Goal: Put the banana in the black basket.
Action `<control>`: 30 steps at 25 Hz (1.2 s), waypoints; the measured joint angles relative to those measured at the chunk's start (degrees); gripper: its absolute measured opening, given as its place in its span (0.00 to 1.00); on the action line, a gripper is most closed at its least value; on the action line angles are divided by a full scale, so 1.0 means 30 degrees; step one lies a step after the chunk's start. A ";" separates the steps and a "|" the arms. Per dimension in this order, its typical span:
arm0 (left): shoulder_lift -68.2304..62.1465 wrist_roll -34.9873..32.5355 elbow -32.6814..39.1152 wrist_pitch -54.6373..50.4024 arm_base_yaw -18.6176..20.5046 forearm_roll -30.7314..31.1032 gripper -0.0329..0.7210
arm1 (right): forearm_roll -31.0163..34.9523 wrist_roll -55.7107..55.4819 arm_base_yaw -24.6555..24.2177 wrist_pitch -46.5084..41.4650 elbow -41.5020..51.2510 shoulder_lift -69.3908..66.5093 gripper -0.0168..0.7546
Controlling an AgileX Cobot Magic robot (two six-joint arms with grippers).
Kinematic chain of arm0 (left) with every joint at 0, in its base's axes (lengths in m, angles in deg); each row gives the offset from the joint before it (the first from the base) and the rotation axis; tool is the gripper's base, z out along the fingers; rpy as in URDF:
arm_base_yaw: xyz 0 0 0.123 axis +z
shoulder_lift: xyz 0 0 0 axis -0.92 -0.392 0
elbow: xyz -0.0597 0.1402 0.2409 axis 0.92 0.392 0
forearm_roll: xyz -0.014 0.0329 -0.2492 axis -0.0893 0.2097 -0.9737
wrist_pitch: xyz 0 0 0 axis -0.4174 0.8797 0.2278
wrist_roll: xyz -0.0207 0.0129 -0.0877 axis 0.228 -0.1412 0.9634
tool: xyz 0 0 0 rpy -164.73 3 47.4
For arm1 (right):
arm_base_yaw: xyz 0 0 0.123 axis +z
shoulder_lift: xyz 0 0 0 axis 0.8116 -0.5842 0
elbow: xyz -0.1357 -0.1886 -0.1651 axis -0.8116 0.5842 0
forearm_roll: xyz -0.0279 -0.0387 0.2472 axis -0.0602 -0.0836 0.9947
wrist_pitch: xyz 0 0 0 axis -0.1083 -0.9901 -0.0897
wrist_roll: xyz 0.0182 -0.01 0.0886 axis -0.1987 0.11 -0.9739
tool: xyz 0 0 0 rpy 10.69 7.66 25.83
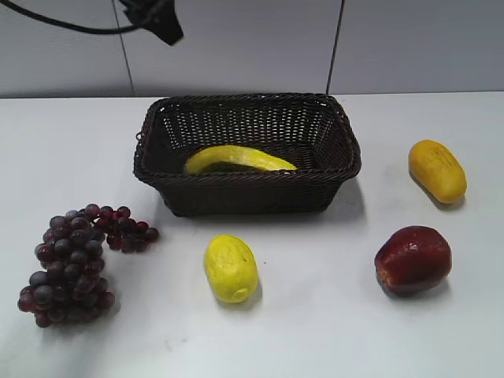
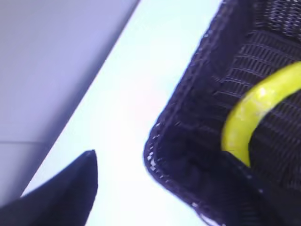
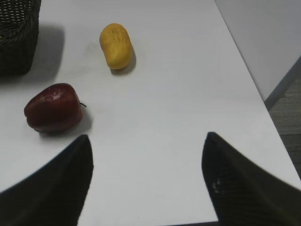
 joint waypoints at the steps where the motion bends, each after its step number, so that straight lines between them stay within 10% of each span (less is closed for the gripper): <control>1: 0.0345 0.0373 0.0000 -0.0016 0.0547 0.0047 0.81 | 0.0000 0.0000 0.0000 0.0000 0.0000 0.0000 0.74; 16: 0.6015 1.0231 0.1491 -0.0038 0.8146 0.5424 0.79 | 0.0000 0.0000 0.0000 0.0000 0.0000 0.0000 0.74; 30: 1.4526 1.1013 1.5268 -0.0066 0.9397 0.6263 0.78 | 0.0000 0.0000 0.0000 0.0000 0.0000 0.0000 0.74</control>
